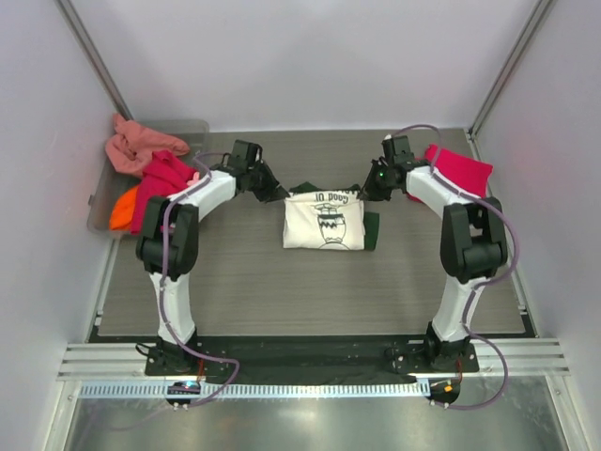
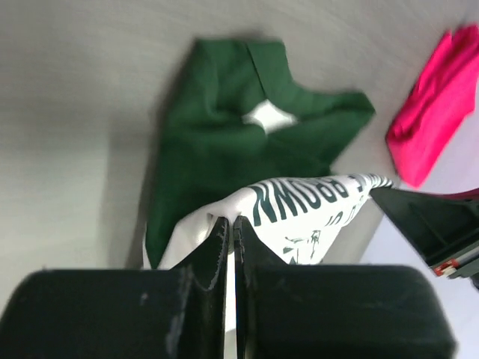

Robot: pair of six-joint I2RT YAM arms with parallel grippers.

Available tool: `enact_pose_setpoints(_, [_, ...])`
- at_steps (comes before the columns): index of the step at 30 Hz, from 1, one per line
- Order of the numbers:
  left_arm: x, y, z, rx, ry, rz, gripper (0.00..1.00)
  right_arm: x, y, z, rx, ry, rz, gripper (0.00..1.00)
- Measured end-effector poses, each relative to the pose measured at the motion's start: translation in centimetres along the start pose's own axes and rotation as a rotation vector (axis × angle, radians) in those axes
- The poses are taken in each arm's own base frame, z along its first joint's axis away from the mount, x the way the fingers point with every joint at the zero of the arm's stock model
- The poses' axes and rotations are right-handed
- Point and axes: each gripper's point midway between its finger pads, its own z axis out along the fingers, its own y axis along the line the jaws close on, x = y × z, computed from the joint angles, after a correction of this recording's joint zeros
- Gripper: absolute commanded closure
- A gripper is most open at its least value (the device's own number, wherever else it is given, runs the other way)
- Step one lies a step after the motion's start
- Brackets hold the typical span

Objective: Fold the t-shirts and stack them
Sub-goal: Fold the tshirt

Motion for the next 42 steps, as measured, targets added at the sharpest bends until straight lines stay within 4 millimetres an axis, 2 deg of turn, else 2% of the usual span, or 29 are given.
enact_pose_setpoints(1, [-0.7, 0.1, 0.8, -0.005, -0.002, -0.004, 1.00, -0.2, -0.2, 1.1, -0.005, 0.004, 0.005, 0.99])
enact_pose_setpoints(2, [-1.4, 0.3, 1.7, -0.008, -0.004, -0.008, 0.98, -0.5, -0.3, 2.1, -0.012, 0.003, 0.009, 0.92])
enact_pose_setpoints(3, [-2.1, 0.4, 2.5, -0.012, -0.007, -0.009, 0.88, -0.8, -0.5, 3.3, -0.019, 0.007, 0.019, 0.78])
enact_pose_setpoints(4, [-2.8, 0.3, 3.3, -0.010, -0.013, -0.002, 0.75, -1.0, -0.6, 4.2, -0.025, 0.009, 0.028, 0.53])
enact_pose_setpoints(5, [-3.4, 0.4, 4.0, -0.011, -0.021, 0.007, 0.53, -1.2, -0.7, 5.0, -0.030, 0.008, 0.040, 0.46])
enact_pose_setpoints(7, [-4.3, 0.7, 5.0, -0.016, -0.032, 0.018, 0.41, -1.7, -0.8, 6.4, -0.045, -0.001, 0.038, 0.40])
enact_pose_setpoints(8, [-4.5, 0.9, 5.2, -0.022, -0.038, 0.024, 0.28, -1.8, -0.9, 6.8, -0.049, -0.007, 0.039, 0.27])
enact_pose_setpoints(10, [-4.6, 1.3, 5.2, -0.034, -0.045, 0.038, 0.19, -2.1, -0.5, 6.7, -0.076, -0.029, 0.045, 0.04])
enact_pose_setpoints(11, [-4.8, 1.4, 5.2, -0.035, -0.057, 0.051, 0.14, -2.6, -0.4, 6.5, -0.091, -0.064, 0.031, 0.04])
enact_pose_setpoints(13, [-4.6, 1.8, 4.8, -0.039, -0.074, 0.067, 0.14, -2.3, -0.3, 5.5, -0.108, -0.096, 0.020, 0.05])
enact_pose_setpoints(15, [-4.0, 2.5, 4.1, -0.047, -0.078, 0.078, 0.16, -1.9, -0.2, 4.7, -0.125, -0.115, 0.009, 0.10])
enact_pose_setpoints(16, [-3.7, 2.7, 3.7, -0.047, -0.080, 0.084, 0.16, -1.8, -0.2, 4.4, -0.131, -0.124, 0.002, 0.17])
enact_pose_setpoints(21, [-3.3, 2.3, 2.6, -0.001, -0.115, 0.109, 0.23, -2.7, 0.2, 4.0, -0.171, -0.162, -0.027, 0.26])
enact_pose_setpoints(22, [-3.2, 2.3, 2.5, 0.010, -0.119, 0.113, 0.26, -2.8, 0.3, 4.0, -0.181, -0.165, -0.034, 0.30])
enact_pose_setpoints(25, [-2.8, 2.5, 2.7, 0.038, -0.124, 0.125, 0.39, -2.5, 0.1, 4.3, -0.206, -0.163, -0.048, 0.34])
enact_pose_setpoints(29, [-2.9, 1.7, 3.4, 0.080, -0.105, 0.137, 0.48, -1.8, -0.8, 5.7, -0.203, -0.141, -0.052, 0.43])
enact_pose_setpoints(31, [-3.3, 1.4, 4.2, 0.097, -0.102, 0.146, 0.48, -1.2, -1.3, 6.6, -0.199, -0.124, -0.048, 0.46])
enact_pose_setpoints(36, [-3.2, 2.4, 5.9, 0.083, -0.079, 0.146, 0.51, -2.1, -1.0, 7.4, -0.222, -0.136, -0.055, 0.47])
enact_pose_setpoints(41, [-3.9, 2.0, 7.1, 0.091, -0.076, 0.146, 0.57, -4.0, 0.1, 8.5, -0.259, -0.158, -0.052, 0.36])
enact_pose_setpoints(42, [-4.1, 1.9, 7.3, 0.093, -0.076, 0.143, 0.57, -4.4, 0.2, 8.7, -0.267, -0.163, -0.048, 0.30])
